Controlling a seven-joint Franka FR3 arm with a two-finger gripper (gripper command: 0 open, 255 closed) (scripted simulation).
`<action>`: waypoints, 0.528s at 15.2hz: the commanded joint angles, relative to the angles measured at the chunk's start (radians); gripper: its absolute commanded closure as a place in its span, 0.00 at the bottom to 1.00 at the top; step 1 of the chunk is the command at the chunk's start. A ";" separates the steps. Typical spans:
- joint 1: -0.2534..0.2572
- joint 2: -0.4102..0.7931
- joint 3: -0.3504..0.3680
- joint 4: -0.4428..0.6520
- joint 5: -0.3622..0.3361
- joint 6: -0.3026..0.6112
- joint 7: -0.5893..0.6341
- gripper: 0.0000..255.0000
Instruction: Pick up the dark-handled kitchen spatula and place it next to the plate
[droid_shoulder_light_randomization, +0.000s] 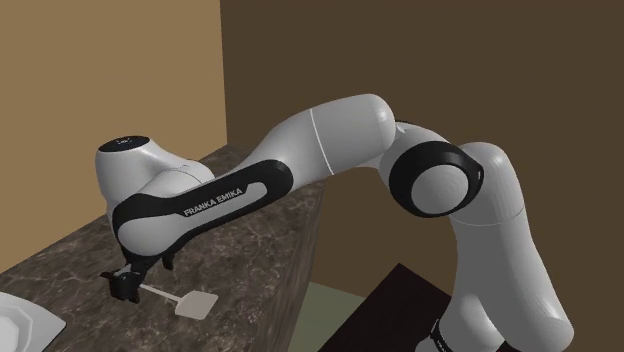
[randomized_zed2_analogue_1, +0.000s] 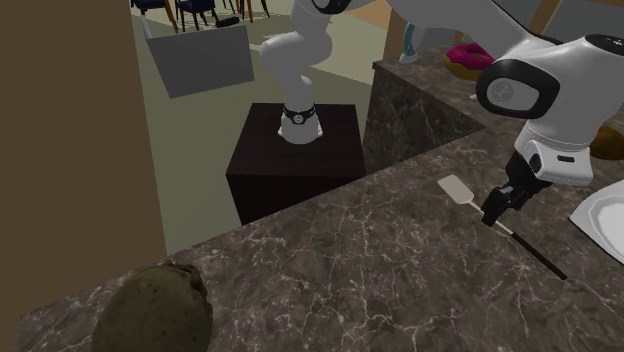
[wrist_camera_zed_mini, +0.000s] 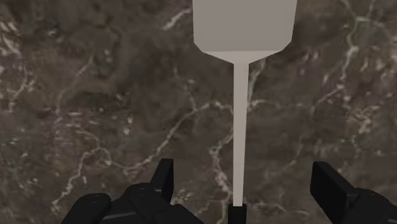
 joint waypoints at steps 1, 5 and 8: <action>0.000 -0.015 0.001 0.010 0.002 -0.025 -0.001 0.00; -0.001 -0.051 0.004 0.048 0.007 -0.098 -0.005 0.00; -0.001 -0.051 0.004 0.048 0.007 -0.098 -0.005 0.00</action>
